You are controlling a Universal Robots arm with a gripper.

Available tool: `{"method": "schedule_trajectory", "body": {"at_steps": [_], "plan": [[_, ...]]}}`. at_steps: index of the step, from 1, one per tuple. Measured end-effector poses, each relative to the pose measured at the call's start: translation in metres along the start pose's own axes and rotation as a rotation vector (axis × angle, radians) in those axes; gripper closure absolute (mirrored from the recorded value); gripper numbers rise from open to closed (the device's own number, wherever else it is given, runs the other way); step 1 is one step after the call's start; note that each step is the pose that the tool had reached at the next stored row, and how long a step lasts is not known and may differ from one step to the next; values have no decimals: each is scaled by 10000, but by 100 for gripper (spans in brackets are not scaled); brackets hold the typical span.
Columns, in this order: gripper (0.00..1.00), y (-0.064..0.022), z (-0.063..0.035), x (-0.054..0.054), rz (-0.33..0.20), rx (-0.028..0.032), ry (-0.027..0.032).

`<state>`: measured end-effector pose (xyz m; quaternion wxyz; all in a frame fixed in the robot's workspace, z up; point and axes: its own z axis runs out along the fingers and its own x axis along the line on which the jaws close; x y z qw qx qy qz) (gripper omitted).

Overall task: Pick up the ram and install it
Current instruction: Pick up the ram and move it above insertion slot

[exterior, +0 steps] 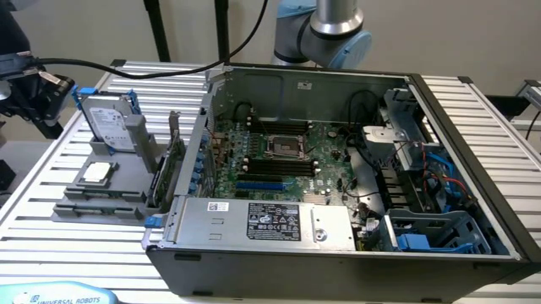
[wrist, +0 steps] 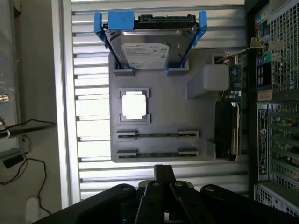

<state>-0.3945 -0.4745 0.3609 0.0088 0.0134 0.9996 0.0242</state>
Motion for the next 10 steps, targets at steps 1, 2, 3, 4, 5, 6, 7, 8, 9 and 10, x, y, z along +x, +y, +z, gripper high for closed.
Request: {"method": "schedule_trajectory", "body": {"at_steps": [1,2,3,4,5,6,7,8,9,10], "plan": [[89,0,4,0,-179,-3,8],[89,0,8,0,-359,-6,17],[89,-1,13,0,-545,-10,26],[89,-1,18,0,-723,-12,35],[89,-1,23,0,-904,-16,43],[89,-2,28,0,-1082,-18,52],[89,-2,33,1,-1279,-22,62],[89,-2,39,1,-1458,-26,70],[89,-2,44,1,-1638,-29,79],[89,-3,49,1,-1818,-32,87]]}}
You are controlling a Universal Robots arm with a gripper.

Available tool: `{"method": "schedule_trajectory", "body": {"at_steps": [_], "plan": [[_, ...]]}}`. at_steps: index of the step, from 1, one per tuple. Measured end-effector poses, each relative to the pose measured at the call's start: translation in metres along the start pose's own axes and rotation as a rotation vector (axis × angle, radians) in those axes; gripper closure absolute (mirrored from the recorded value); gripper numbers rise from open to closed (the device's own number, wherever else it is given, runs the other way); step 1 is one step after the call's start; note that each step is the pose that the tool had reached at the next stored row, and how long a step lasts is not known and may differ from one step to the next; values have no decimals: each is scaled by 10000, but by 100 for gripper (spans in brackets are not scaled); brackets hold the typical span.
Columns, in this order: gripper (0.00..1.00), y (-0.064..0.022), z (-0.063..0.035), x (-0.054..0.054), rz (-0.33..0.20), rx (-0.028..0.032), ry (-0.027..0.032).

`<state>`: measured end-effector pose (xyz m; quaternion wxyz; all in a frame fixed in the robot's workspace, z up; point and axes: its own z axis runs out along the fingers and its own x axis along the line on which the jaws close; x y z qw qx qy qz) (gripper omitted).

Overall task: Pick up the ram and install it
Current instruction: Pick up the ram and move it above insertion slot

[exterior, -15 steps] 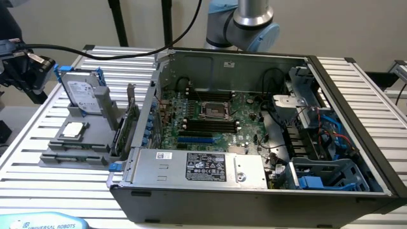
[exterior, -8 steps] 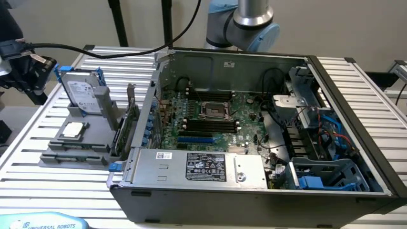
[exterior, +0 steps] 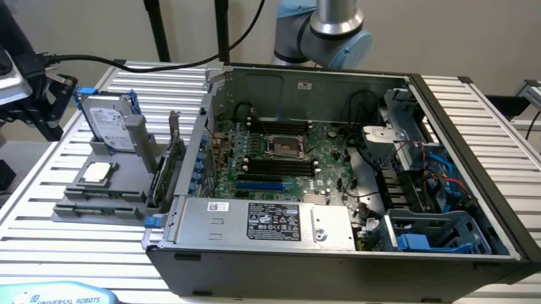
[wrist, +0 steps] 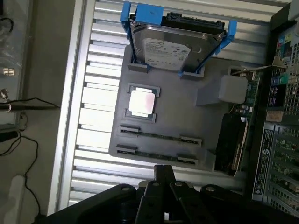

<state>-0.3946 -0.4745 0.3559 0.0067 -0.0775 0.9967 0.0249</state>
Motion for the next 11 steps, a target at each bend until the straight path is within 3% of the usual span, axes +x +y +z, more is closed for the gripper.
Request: {"method": "schedule_trajectory", "body": {"at_steps": [11], "plan": [[89,-3,67,1,-1997,-34,97]]}}
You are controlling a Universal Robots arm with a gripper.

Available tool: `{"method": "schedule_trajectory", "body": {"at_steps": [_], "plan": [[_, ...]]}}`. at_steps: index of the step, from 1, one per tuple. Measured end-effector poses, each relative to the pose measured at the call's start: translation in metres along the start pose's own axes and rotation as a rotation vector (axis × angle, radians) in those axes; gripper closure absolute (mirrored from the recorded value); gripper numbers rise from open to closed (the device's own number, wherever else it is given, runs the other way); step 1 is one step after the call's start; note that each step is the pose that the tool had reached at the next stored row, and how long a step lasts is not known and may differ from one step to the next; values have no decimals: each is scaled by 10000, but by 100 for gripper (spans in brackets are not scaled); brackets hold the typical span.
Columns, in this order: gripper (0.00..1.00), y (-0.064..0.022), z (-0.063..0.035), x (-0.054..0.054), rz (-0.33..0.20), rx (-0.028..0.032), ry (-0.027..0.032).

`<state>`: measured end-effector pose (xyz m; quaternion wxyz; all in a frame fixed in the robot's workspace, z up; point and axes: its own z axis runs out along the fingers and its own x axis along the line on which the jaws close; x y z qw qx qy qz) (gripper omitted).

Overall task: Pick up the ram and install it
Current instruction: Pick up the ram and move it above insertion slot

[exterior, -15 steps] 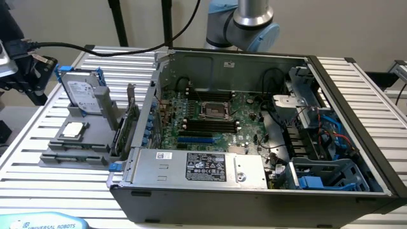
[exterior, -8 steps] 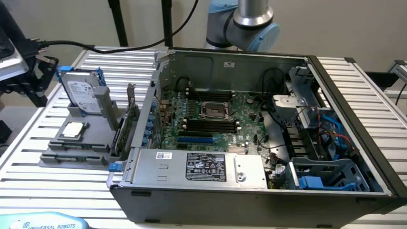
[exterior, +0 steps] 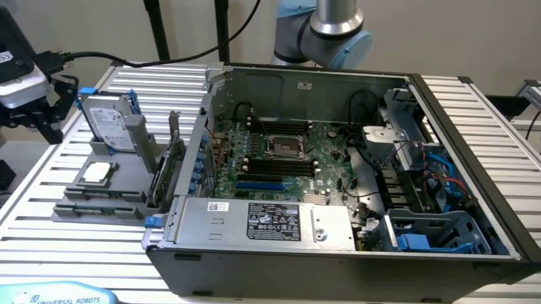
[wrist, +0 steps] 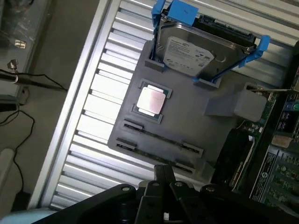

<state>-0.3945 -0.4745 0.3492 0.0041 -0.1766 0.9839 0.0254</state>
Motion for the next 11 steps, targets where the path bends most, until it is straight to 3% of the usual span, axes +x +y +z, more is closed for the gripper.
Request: {"method": "schedule_trajectory", "body": {"at_steps": [11], "plan": [[89,-3,70,1,-1996,-34,98]]}}
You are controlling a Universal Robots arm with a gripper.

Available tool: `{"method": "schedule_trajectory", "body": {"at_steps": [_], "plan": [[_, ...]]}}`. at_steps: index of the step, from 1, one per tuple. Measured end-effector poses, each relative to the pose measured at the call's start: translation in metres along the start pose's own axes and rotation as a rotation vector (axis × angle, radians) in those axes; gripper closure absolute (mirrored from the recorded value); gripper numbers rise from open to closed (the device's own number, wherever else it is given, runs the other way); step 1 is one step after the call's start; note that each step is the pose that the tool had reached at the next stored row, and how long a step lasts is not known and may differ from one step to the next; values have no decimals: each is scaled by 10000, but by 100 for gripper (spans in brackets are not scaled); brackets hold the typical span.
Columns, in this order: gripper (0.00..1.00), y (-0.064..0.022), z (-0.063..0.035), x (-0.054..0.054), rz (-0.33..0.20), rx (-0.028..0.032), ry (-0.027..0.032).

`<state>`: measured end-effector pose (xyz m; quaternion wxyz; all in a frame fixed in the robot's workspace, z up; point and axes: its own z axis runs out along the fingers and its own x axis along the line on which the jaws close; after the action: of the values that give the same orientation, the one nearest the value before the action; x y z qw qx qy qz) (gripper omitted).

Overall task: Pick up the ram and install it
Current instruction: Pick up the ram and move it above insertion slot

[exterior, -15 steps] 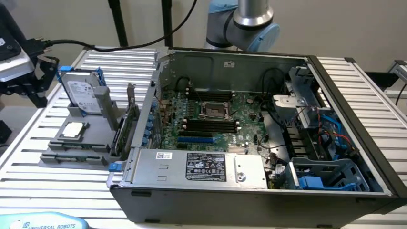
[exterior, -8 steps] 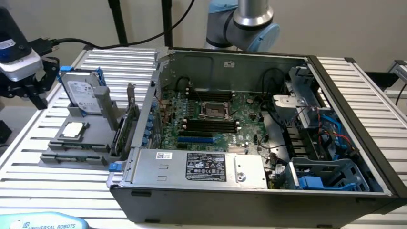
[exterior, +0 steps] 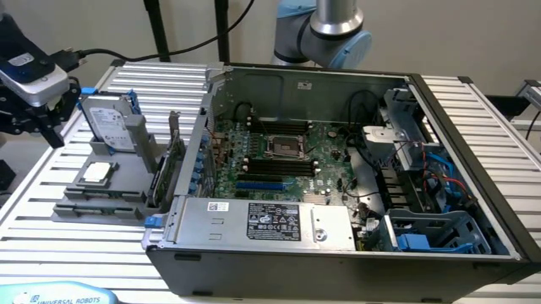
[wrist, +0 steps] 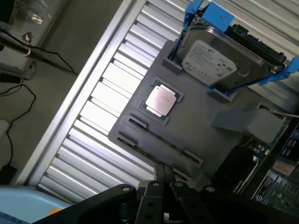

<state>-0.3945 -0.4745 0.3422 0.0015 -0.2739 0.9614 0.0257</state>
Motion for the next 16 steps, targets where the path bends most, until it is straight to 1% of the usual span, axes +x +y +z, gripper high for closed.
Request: {"method": "schedule_trajectory", "body": {"at_steps": [6,7,16], "plan": [[89,-2,40,0,-1090,-19,52],[89,-3,64,1,-1759,-30,85],[89,-6,122,2,-3402,-58,166]]}}
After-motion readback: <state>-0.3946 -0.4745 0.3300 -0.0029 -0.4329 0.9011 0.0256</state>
